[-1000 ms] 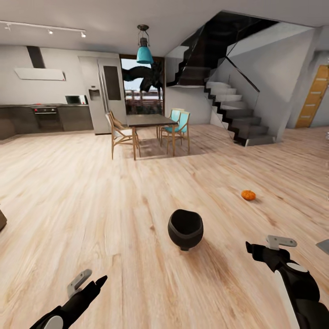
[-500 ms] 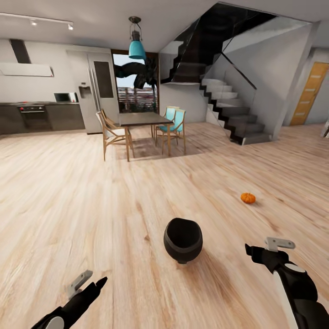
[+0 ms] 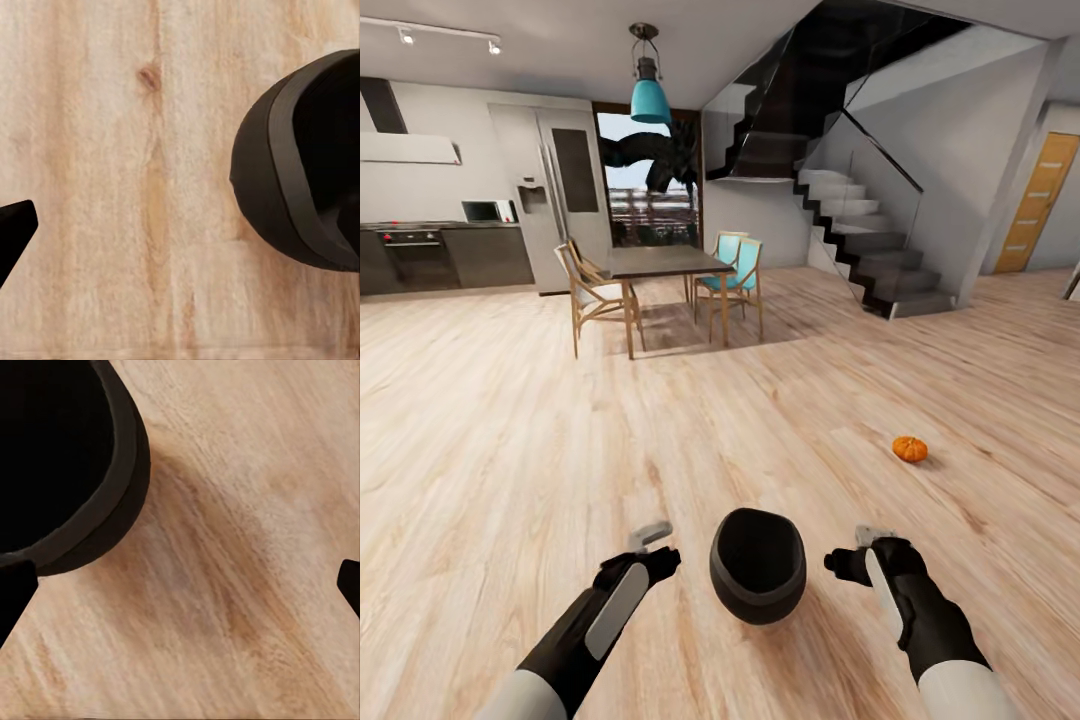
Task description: Place each of the two pumpkins and all three candles from the living room inside a cabinet in the living room (use any cabinet), then make sure every cabinet is closed, and position the cauldron so it is next to a table in the living room.
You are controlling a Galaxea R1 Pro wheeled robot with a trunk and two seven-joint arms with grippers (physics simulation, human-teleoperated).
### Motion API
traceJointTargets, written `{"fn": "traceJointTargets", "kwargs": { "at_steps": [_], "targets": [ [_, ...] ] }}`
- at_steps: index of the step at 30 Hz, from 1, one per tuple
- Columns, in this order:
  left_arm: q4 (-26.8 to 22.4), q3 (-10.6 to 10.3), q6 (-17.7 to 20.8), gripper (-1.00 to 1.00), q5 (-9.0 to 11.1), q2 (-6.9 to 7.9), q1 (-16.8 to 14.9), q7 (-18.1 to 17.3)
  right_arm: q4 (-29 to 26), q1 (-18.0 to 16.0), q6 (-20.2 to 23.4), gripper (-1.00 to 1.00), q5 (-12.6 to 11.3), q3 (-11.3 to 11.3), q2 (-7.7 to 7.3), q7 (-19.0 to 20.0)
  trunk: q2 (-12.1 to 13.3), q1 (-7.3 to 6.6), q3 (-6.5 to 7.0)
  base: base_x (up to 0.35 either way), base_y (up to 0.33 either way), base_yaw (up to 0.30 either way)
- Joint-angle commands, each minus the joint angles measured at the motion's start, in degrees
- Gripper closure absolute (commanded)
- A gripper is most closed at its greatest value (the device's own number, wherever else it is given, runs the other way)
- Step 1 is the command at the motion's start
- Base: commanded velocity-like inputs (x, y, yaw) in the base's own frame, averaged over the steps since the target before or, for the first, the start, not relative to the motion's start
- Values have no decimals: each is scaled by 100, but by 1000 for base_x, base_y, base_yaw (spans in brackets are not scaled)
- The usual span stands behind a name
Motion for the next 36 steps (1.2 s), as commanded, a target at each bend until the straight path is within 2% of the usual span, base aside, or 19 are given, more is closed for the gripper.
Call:
{"fn": "traceJointTargets", "kwargs": {
  "at_steps": [1, 6, 8, 16, 26, 27, 29, 32, 36],
  "targets": [
    [215, -102, -9, -100, -25, -78, -108, 20, 175, -44, -104, -100, 40, 89, 33, -6, -1, -1, 0, 339, -146, 0],
    [741, -411, -47, -100, -36, -273, -362, 65, 943, -355, -414, -100, 52, 359, 106, -18, -1, -1, 0, 337, -158, 0],
    [832, -471, -49, -100, -41, -336, -405, 71, 1204, -452, -515, -100, 54, 409, 121, -19, -1, -1, 0, 324, -183, 0],
    [919, -825, -39, -100, -10, -390, -443, 136, 1577, -544, -692, -100, 56, 488, 161, -22, -1, -1, 0, 289, -227, 0],
    [987, -849, -22, -100, 9, -347, -409, 147, 1881, -627, -734, -100, 61, 500, 359, -22, -1, -1, 0, 168, -125, 0],
    [1001, -835, -2, -100, 8, -341, -408, 147, 1922, -718, -707, -100, 59, 498, 442, -24, -1, -1, 0, 21, -12, 0],
    [1027, -822, 10, -100, 7, -337, -408, 144, 2089, -842, -700, -100, 58, 496, 511, -26, -1, -1, 0, 15, -9, 0],
    [1095, -813, 25, -100, 0, -327, -412, 141, 2765, -1241, -746, -100, 53, 493, 699, -29, -1, -1, 0, 7, -4, 0],
    [1115, -824, 34, -100, -30, -323, -416, 148, 3116, -1401, -977, -100, 50, 492, 816, -30, -1, -1, 0, 3, -2, 0]
  ]
}}
